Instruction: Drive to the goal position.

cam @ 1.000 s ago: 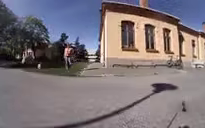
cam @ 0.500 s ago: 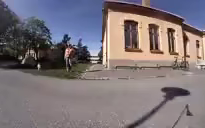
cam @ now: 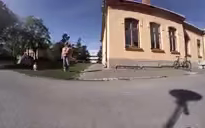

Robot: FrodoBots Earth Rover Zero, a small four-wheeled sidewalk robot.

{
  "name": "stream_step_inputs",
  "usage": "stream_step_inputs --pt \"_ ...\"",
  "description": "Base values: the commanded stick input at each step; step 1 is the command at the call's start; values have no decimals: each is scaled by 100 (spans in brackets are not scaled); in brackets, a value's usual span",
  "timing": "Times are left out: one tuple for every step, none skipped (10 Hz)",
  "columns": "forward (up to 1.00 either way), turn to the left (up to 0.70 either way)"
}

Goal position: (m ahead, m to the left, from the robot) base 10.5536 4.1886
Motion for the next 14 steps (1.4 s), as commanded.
stream_step_inputs --pt "70 0" --pt "70 0" --pt "70 0" --pt "70 0" --pt "70 0" --pt "70 0" --pt "70 0" --pt "70 0" --pt "70 0" --pt "70 0" --pt "70 0" --pt "70 0" --pt "70 0" --pt "70 0"
